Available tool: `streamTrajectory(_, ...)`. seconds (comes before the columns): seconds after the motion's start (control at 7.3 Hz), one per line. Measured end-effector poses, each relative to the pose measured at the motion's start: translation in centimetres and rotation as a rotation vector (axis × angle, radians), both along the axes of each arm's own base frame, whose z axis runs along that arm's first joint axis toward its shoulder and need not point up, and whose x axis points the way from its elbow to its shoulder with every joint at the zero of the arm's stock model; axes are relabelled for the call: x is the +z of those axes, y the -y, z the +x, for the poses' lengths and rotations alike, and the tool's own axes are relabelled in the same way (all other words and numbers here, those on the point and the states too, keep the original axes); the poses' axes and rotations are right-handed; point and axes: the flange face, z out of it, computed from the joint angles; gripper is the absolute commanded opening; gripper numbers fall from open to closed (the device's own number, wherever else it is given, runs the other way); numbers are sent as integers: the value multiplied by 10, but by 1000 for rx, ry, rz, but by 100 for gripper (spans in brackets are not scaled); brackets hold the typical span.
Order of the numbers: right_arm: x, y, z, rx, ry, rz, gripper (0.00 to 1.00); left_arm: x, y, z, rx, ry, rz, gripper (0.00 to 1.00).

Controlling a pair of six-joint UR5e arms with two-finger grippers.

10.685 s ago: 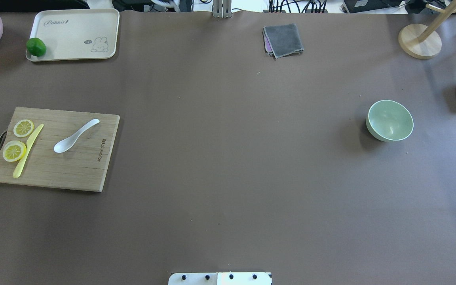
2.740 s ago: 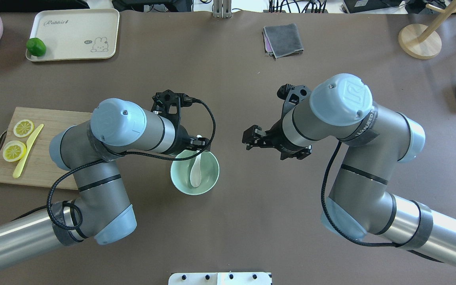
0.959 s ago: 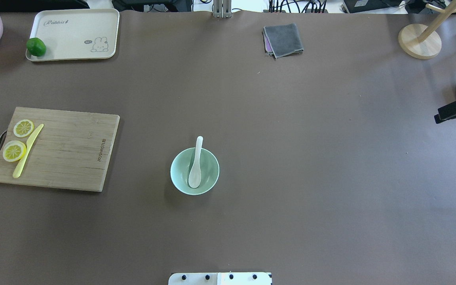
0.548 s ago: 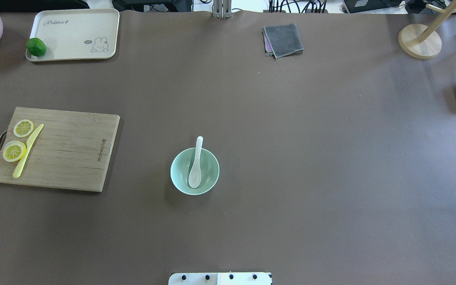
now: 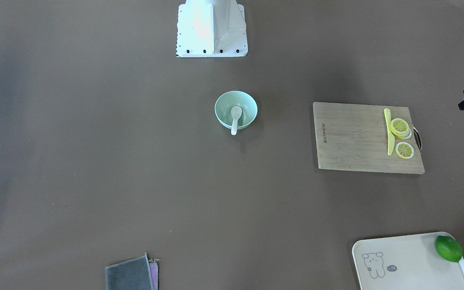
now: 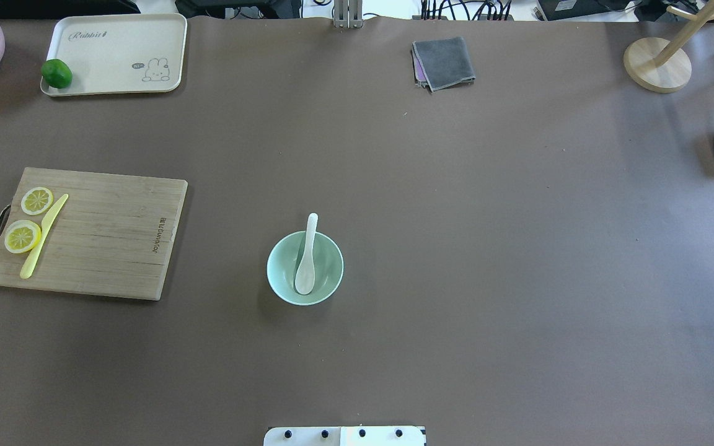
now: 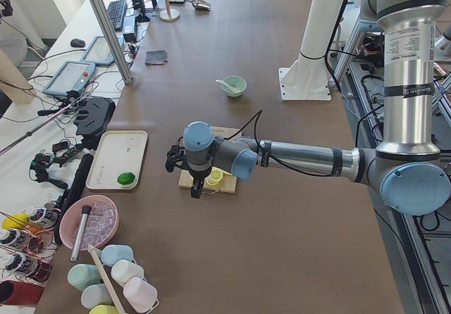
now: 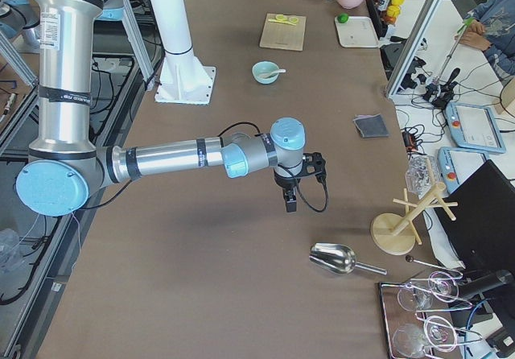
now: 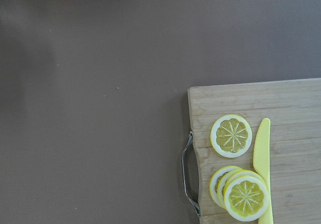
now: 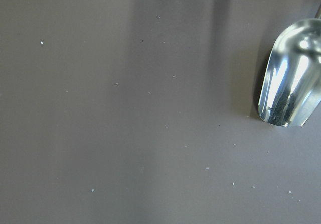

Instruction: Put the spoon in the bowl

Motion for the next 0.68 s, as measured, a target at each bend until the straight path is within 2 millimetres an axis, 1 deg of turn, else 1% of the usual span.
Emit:
streamTrajectory(0.27, 1, 0, 1, -4, 11, 2, 100, 7, -2, -3, -6, 3, -17, 98)
streamTrajectory(0.68, 1, 0, 2, -5, 20, -1, 100, 4, -1, -14, -29, 0, -11, 98)
